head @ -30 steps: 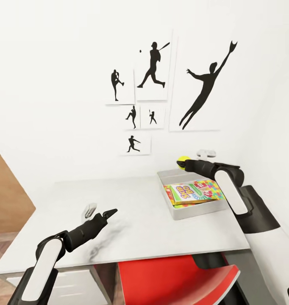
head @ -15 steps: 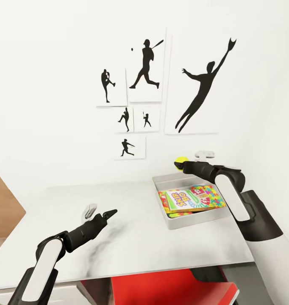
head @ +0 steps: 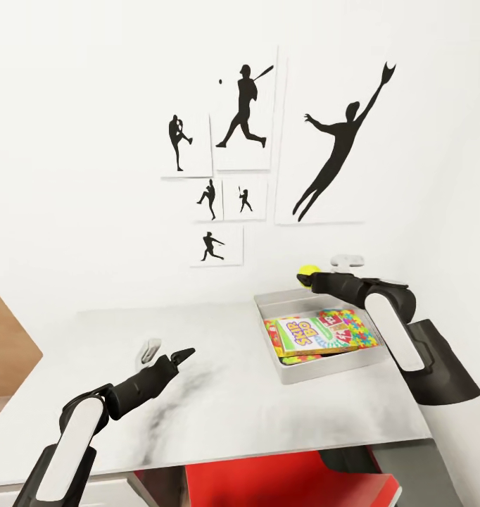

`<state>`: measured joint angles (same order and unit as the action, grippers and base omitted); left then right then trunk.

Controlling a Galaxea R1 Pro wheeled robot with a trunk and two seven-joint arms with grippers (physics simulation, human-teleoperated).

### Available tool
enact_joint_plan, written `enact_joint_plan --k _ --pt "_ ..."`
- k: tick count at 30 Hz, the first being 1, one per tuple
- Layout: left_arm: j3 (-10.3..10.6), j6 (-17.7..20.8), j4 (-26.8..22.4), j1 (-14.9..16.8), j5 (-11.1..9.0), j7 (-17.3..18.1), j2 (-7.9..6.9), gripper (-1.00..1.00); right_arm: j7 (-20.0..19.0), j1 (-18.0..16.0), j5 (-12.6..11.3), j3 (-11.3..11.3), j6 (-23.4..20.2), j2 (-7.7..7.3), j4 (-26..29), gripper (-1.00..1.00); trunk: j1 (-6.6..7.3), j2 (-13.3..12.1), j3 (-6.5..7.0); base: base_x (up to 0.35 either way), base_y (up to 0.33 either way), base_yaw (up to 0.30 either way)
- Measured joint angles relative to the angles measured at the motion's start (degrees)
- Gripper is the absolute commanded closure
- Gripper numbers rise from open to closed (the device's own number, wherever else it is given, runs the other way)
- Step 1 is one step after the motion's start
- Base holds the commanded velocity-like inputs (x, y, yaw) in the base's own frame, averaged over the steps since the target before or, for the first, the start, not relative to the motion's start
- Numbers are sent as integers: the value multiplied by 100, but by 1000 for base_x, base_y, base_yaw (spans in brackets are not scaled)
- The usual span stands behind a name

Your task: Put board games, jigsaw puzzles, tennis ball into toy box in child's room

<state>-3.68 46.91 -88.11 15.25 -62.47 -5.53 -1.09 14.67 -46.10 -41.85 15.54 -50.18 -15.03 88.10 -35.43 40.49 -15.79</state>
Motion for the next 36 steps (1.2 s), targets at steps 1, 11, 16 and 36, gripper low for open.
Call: enact_joint_plan --k 1,11,16,36 --pt "-3 3 1 0 -6 1 1 -100 -2 -2 -11 -3 -92 -65 -3 100 0 0 0 0 0 0" --pt "-185 38 -46 3 -46 9 -3 -100 4 -505 -39 -44 -248 -139 -1819 100 0 -1 -50 0 0 0" --pt "-245 33 -113 0 -46 15 3 -100 -19 -948 -44 -41 305 -103 -3107 100 0 -1 -95 0 0 0" --pt "-236 27 -129 0 -46 20 12 -100 -85 -1491 -8 -2 1351 500 -5015 100 0 0 -280 0 0 0"
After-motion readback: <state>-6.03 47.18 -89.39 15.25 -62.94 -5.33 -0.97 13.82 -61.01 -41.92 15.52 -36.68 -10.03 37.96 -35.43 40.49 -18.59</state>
